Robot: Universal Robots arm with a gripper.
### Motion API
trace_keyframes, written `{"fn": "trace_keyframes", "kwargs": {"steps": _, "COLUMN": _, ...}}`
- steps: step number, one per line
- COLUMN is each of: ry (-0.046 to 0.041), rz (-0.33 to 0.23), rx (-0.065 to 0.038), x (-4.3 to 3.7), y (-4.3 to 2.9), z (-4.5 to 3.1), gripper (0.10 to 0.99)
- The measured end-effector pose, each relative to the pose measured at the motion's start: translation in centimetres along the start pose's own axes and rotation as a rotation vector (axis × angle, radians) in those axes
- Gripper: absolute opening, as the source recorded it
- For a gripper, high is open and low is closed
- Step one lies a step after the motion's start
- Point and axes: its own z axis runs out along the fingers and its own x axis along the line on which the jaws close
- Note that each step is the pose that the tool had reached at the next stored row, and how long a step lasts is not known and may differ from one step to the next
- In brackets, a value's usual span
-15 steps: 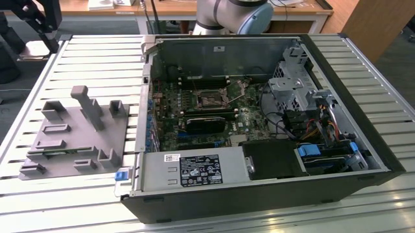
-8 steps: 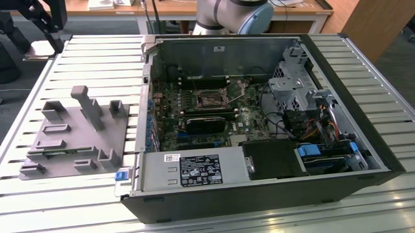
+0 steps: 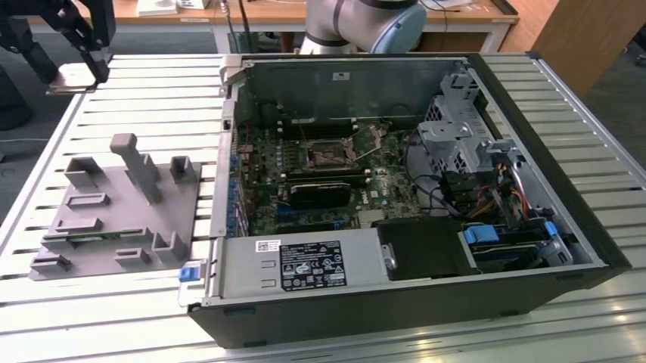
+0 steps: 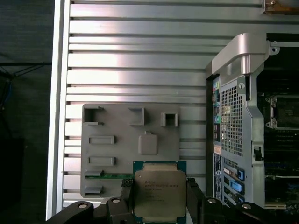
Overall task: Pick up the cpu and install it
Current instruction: 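Pick up the cpu and move it towards the insertion slot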
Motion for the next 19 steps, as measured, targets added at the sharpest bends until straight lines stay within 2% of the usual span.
{"fn": "trace_keyframes", "kwargs": {"steps": 7, "ry": -0.0002, "rz": 0.0, "rx": 0.0, "x": -0.55, "y": 0.03, "z": -0.31, "gripper": 0.541}}
{"fn": "trace_keyframes", "kwargs": {"steps": 15, "ry": 0.0, "rz": 0.0, "rx": 0.0, "x": -2.38, "y": 0.03, "z": -0.35, "gripper": 0.541}}
{"fn": "trace_keyframes", "kwargs": {"steps": 19, "ry": -0.0001, "rz": 0.0, "rx": 0.0, "x": -3.05, "y": 0.03, "z": -0.35, "gripper": 0.541}}
